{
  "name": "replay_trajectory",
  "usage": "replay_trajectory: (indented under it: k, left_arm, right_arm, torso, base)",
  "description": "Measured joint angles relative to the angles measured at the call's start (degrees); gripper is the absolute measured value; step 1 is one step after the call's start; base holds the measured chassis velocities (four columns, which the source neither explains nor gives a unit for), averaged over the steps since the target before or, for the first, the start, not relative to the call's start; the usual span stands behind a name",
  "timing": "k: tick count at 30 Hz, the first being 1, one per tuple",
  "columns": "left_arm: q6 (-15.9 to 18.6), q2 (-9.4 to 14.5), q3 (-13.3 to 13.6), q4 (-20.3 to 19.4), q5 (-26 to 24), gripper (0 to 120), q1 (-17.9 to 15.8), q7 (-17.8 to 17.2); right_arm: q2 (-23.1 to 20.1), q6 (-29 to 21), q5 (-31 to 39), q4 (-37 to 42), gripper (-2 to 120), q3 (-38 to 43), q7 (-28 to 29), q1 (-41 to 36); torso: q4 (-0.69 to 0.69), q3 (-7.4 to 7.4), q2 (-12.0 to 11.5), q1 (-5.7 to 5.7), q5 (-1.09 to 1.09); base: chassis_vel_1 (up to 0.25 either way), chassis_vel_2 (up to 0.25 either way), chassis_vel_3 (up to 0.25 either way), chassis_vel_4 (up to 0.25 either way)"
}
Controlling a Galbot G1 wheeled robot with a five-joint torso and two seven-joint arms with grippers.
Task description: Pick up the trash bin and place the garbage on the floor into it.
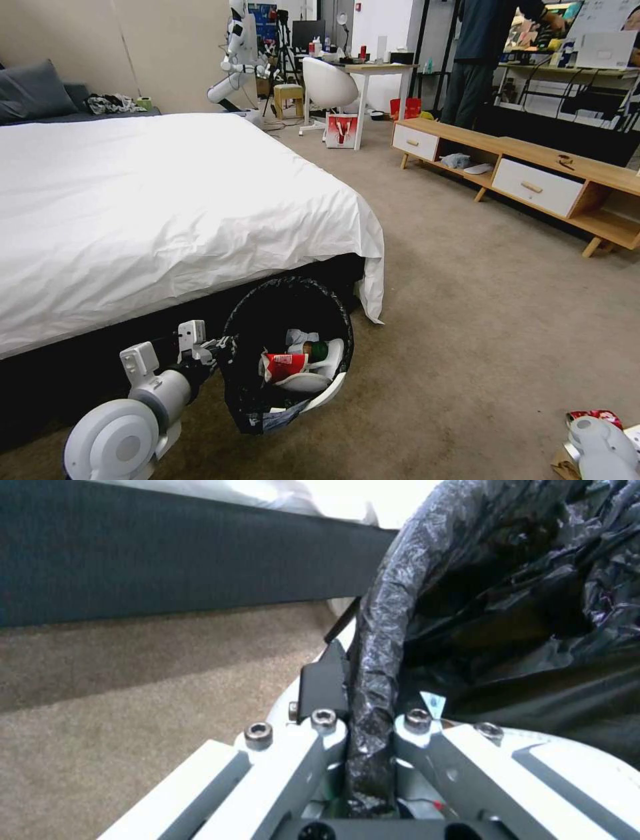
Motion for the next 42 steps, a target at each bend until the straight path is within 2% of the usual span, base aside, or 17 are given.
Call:
replay_trajectory:
  k: [16,23,29,32,33,34,36,40,42]
  left_arm:
    - [-0.04,-0.20,0.33,0.08,-0.07,2,-0.26,0.12]
    - [-0.08,-0.31,0.30,0.19,-0.16,2,-0.17,0.32]
    - [-0.18,-0.37,0.18,0.26,-0.16,2,-0.01,0.52]
    - [-0.21,-0.37,0.15,0.26,-0.16,2,0.11,0.55]
    - [-0.22,-0.35,0.04,0.24,-0.16,2,0.25,0.56]
    - [-0.22,-0.35,0.04,0.24,-0.16,2,0.25,0.56]
    - [-0.23,-0.19,-0.35,0.05,-0.20,2,0.59,0.57]
    - [-0.23,-0.17,-0.47,0.06,-0.25,2,0.62,0.57]
    - [-0.23,-0.31,-0.36,0.23,-0.25,2,0.38,0.58]
  right_arm:
    - [0.05,1.40,-0.86,-0.07,100,0.55,1.83,-0.29]
    - [-0.04,1.61,-1.82,2.83,100,0.90,3.24,-0.48]
    - [0.62,0.03,-2.23,6.08,100,1.59,3.61,-1.75]
    - [0.93,-2.56,-2.94,8.55,100,2.26,2.22,-3.00]
    - [0.84,-5.51,-4.42,11.11,100,2.93,-1.30,-4.72]
    - [0.84,-5.51,-4.42,11.11,100,2.93,-1.30,-4.72]
    - [-1.70,-10.93,-10.08,17.66,100,4.04,-11.82,-10.36]
    - [-3.16,-12.87,-12.16,20.04,100,4.64,-16.43,-13.09]
    - [-4.37,-13.68,-16.12,21.35,100,5.38,-21.56,-15.58]
  torso:
    - [-0.02,0.00,0.00,0.00,0.01]
    - [-0.01,0.00,0.00,0.00,0.00]
    - [0.00,0.00,0.00,0.00,0.01]
    - [-0.01,0.00,0.00,0.00,0.01]
    - [-0.01,0.00,0.00,0.00,0.01]
    - [-0.01,0.00,0.00,0.00,0.01]
    - [-0.02,0.00,0.00,0.00,-0.01]
    - [-0.04,0.00,0.00,0.00,-0.01]
    - [-0.01,0.00,0.00,0.00,0.01]
  base:
    - [0.000,0.000,0.000,0.000]
    - [0.000,0.000,0.000,0.000]
    - [0.000,0.000,0.000,0.000]
    - [0.000,0.000,0.000,0.000]
    - [0.000,0.000,0.000,0.000]
    - [0.000,0.000,0.000,0.000]
    - [0.000,0.000,0.000,0.000]
    - [0.000,0.000,0.000,0.000]
    - [0.000,0.000,0.000,0.000]
